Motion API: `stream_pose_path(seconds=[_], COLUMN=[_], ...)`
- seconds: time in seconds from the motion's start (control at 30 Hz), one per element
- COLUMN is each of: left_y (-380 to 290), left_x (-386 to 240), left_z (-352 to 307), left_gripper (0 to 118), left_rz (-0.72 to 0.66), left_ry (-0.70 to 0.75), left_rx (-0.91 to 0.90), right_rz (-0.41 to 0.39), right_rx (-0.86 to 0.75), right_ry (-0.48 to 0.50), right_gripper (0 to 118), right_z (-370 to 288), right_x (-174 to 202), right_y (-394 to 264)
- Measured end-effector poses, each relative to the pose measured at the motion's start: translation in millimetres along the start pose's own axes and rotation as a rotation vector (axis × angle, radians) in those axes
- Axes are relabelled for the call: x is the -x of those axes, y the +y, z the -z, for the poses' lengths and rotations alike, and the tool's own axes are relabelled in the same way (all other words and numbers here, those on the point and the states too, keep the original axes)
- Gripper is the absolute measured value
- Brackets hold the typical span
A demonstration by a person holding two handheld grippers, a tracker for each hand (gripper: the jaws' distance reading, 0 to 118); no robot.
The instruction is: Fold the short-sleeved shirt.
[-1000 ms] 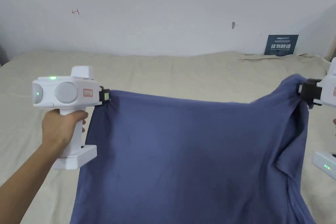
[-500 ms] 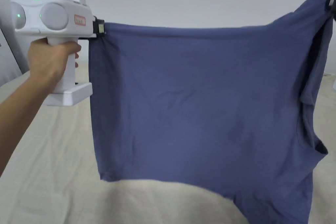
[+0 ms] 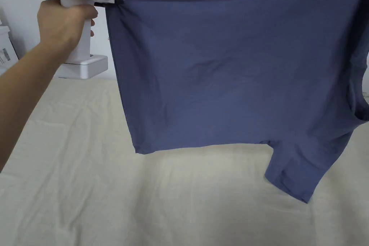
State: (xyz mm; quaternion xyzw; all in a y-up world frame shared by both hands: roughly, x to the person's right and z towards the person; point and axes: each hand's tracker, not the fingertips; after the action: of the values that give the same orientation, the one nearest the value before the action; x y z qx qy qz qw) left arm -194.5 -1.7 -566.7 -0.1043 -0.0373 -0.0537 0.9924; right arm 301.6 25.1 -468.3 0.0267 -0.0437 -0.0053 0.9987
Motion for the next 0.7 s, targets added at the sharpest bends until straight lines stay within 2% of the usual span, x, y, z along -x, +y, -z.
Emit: stream_pose_path(seconds=[0.2,0.4,0.7], left_y=[-50.2,-115.9,-222.8], left_x=[-17.3,-39.4,-52.9], left_z=[49.0,97.0,105.5], left_gripper=[5,5,5], left_rz=[0.03,0.055,0.059], left_ry=[-0.011,0.004,-0.033], left_rx=[0.1,0.205,0.369], right_rz=[0.01,-0.003,0.004], right_rx=[0.091,0.213,0.382], right_ry=[-0.024,-0.04,-0.036], right_gripper=[6,6,6], right_z=[33.3,41.7,21.4], right_x=[-15.9,-9.3,-14.3], right_y=[-64.0,-135.8,-237.8])
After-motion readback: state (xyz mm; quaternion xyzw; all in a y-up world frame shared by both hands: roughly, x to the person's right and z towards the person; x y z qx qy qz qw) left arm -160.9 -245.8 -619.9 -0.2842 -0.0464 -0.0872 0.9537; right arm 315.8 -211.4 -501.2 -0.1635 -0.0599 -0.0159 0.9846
